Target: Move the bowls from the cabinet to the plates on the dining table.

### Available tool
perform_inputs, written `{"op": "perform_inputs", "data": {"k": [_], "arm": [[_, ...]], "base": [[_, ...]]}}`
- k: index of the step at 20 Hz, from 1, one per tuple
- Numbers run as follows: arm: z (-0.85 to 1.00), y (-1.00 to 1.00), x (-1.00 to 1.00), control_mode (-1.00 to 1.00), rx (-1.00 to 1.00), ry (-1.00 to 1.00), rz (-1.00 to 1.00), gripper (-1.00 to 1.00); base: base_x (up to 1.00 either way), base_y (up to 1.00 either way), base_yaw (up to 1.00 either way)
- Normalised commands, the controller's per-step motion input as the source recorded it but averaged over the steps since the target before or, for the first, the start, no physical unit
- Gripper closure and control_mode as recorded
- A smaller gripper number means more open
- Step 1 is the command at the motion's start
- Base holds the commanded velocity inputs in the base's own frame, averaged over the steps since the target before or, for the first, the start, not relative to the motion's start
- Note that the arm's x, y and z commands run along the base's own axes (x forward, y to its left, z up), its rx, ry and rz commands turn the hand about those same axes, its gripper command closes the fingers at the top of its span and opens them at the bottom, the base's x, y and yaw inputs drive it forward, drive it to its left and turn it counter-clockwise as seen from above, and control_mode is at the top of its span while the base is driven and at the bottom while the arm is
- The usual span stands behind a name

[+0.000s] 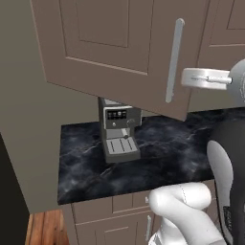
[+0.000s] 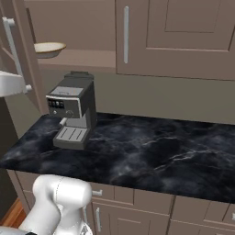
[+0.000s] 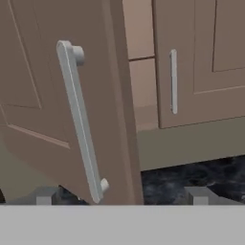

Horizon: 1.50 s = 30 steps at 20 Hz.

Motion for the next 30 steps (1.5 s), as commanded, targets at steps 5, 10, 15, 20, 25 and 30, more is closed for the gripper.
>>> {"op": "perform_inputs", "data": {"k": [5, 10, 15, 20, 25, 30], "arm": [[0.10, -0.30, -0.16, -1.00, 0.02, -0.01, 0.11, -1.00], [0.06, -0.28, -0.12, -1.00, 0.01, -0.02, 0.12, -1.00], [0.03, -0.26, -0.08, -1.00, 0.02, -0.03, 0.13, -1.00], [0.00, -0.31, 0.09, -1.00, 0.04, -0.02, 0.10, -1.00], [-0.01, -0.31, 0.25, -1.00, 0.07, 0.00, 0.06, -1.00], [-0.07, -0.24, 0.42, -1.00, 0.08, 0.00, 0.04, -1.00]], "base": [[0.00, 0.00, 0.00], [0.00, 0.00, 0.00], [0.00, 0.00, 0.00], [0.00, 0.00, 0.00], [0.00, 0.00, 0.00], [0.00, 0.00, 0.00]]}}
